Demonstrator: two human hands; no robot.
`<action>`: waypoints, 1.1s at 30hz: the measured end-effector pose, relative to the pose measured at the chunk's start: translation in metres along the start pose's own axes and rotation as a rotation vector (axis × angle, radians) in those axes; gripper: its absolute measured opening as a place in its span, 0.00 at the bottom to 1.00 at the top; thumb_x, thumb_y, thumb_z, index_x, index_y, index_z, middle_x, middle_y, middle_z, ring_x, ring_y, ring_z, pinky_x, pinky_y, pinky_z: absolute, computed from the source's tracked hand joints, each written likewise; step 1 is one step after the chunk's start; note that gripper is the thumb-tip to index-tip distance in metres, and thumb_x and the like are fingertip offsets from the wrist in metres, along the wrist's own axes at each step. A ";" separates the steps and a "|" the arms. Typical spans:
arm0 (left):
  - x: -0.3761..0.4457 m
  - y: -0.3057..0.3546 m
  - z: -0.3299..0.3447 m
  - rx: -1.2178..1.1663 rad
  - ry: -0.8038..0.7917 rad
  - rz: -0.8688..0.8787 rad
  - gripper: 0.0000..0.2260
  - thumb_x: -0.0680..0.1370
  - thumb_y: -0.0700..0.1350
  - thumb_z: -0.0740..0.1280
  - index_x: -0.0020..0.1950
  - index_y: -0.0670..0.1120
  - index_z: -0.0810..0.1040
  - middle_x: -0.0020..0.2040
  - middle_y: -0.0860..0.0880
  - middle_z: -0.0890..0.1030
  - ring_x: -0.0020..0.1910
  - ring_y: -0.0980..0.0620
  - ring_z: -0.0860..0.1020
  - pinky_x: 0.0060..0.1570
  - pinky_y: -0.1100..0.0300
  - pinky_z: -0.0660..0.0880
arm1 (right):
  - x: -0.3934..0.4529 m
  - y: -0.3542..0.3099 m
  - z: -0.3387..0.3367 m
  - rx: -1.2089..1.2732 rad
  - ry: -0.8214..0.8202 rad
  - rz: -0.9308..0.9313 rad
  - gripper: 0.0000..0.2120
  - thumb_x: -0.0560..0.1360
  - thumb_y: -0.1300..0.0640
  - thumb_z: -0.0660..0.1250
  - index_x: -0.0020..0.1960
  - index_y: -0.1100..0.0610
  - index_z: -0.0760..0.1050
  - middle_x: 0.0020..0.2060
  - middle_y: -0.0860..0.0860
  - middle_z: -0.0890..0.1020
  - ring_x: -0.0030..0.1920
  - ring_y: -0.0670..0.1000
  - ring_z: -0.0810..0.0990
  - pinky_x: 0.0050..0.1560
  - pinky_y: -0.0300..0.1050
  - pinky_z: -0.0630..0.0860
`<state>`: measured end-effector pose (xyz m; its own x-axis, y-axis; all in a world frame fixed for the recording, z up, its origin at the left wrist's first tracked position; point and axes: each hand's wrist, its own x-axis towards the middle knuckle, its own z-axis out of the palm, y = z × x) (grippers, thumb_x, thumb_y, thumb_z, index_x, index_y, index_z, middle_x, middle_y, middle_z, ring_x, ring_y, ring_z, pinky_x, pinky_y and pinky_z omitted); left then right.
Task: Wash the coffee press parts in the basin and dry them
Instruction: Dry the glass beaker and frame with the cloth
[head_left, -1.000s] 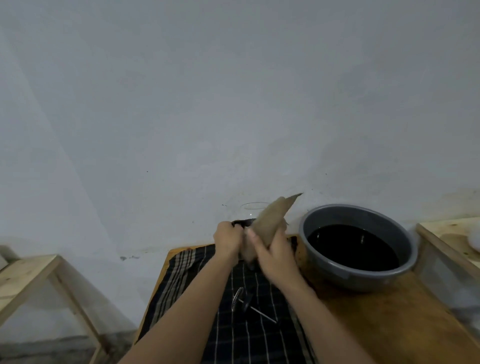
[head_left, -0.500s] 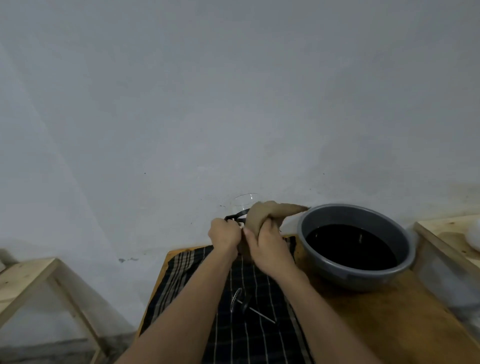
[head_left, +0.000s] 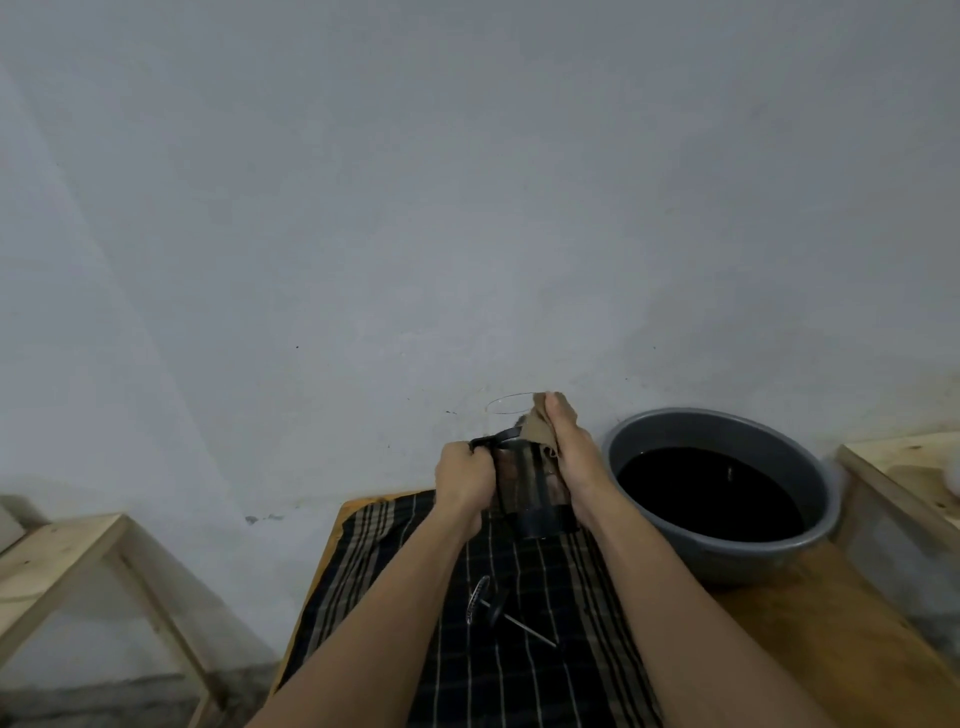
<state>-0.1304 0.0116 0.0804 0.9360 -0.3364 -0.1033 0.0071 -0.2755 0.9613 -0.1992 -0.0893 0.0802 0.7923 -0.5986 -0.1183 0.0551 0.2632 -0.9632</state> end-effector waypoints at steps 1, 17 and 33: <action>0.001 0.002 -0.002 -0.052 -0.007 -0.029 0.10 0.78 0.34 0.54 0.40 0.40 0.72 0.31 0.46 0.70 0.26 0.51 0.66 0.23 0.62 0.61 | -0.001 0.003 -0.001 0.040 -0.016 0.001 0.26 0.78 0.38 0.59 0.60 0.59 0.77 0.50 0.58 0.83 0.51 0.56 0.82 0.56 0.51 0.79; -0.021 0.023 0.005 -0.730 0.252 -0.431 0.14 0.78 0.29 0.53 0.34 0.37 0.68 0.25 0.41 0.72 0.27 0.49 0.68 0.20 0.59 0.68 | -0.050 0.046 0.040 -0.488 0.234 -0.525 0.28 0.77 0.38 0.54 0.62 0.59 0.74 0.58 0.51 0.77 0.60 0.45 0.75 0.63 0.36 0.70; -0.019 0.024 0.020 -0.759 0.249 -0.338 0.13 0.74 0.28 0.57 0.33 0.38 0.73 0.28 0.46 0.70 0.21 0.52 0.65 0.19 0.66 0.67 | -0.049 0.025 0.034 0.229 0.224 -0.084 0.14 0.80 0.45 0.60 0.58 0.53 0.73 0.48 0.44 0.78 0.47 0.42 0.76 0.46 0.35 0.71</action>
<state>-0.1549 -0.0064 0.1006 0.8907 -0.1133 -0.4402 0.4482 0.3806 0.8089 -0.2160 -0.0273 0.0705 0.6271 -0.7703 -0.1156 0.2700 0.3541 -0.8954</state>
